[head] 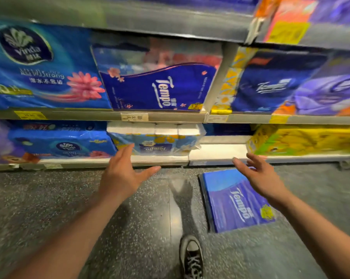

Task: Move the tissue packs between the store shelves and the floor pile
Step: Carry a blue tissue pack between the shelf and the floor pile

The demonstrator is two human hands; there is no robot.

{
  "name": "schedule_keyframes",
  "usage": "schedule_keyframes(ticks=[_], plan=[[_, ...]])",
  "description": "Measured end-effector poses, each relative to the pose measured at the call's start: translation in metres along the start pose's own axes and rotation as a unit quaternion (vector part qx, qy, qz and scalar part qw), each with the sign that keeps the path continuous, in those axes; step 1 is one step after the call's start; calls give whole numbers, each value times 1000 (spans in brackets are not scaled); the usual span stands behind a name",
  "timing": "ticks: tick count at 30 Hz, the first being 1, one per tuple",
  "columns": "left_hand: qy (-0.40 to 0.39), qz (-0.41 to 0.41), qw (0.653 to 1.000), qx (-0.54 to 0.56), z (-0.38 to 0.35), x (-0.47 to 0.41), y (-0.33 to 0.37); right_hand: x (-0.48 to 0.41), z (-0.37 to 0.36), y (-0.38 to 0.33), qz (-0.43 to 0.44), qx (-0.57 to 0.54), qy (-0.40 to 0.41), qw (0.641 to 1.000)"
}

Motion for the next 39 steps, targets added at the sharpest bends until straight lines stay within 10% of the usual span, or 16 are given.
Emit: schedule_keyframes(ticks=[10, 25, 39], plan=[[-68, -56, 996, 26, -4, 59, 125, 50, 124, 20, -47, -35, 17, 998], [-102, 42, 994, -7, -220, 50, 258, -127, 232, 187, -91, -9, -64, 994], [-126, 117, 985, -22, -493, -70, 143, -322, 91, 426, -192, -5, -43, 980]])
Point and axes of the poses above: each hand's wrist, its own x-axis away from the middle knuckle, its own z-axis out of the back of the hand, y = z × x, the point moved 4 cm from there along -x, towards the middle knuckle, and after that the axes turned 5 degrees about y, right-handed, at the moved point
